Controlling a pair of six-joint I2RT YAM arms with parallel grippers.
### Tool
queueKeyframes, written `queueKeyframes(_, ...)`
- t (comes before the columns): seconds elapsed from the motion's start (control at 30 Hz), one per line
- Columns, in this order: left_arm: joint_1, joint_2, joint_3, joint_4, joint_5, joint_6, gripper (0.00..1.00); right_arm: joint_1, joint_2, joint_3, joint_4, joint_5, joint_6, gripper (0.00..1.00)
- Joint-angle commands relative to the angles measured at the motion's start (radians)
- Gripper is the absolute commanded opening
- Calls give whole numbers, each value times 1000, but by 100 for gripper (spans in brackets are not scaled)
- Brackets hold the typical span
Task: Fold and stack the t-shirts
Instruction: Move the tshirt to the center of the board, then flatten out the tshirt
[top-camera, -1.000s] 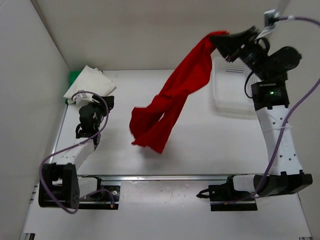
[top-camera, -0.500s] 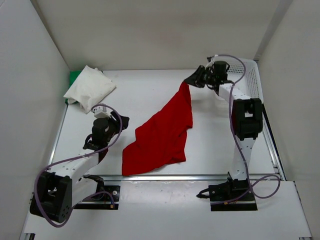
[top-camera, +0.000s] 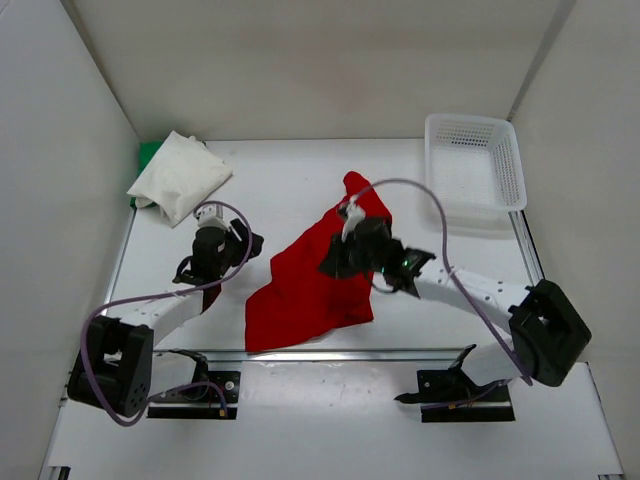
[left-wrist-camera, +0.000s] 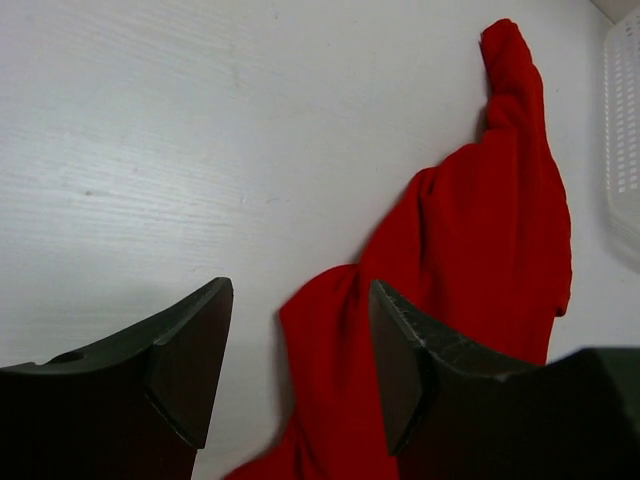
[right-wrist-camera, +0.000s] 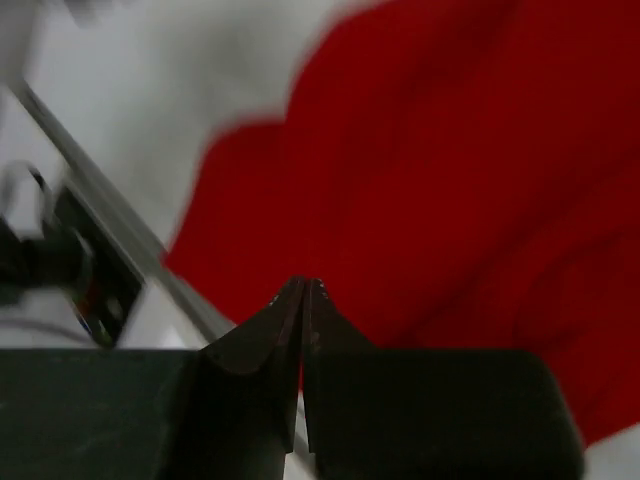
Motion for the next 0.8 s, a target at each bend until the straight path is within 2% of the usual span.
queueKeyframes(0.0, -17, 56, 102, -34, 38, 48, 67, 136, -99, -172, -6, 151, 21, 2)
queueKeyframes(0.07, -15, 108, 139, -50, 77, 39, 68, 208, -162, -285, -15, 135, 96, 13)
queueKeyframes(0.13, -18, 136, 147, -50, 90, 39, 69, 238, -182, -344, -57, 121, 139, 30)
queueKeyframes(0.23, -18, 168, 168, -70, 109, 43, 71, 272, -191, -413, -35, 94, 203, 46)
queueKeyframes(0.37, -43, 211, 188, -91, 120, 54, 74, 266, -129, -409, 26, 30, 231, 55)
queueKeyframes(0.47, -47, 247, 196, -107, 156, 56, 75, 270, -17, -337, 5, -17, 208, 56)
queueKeyframes(0.63, -58, 253, 176, -95, 158, 59, 75, 275, 45, -290, 41, -43, 205, 56)
queueKeyframes(0.7, -61, 237, 161, -94, 153, 53, 75, 281, 68, -266, 25, -43, 210, 53)
queueKeyframes(0.77, -66, 230, 152, -91, 153, 54, 75, 272, 64, -270, 35, -32, 230, 45)
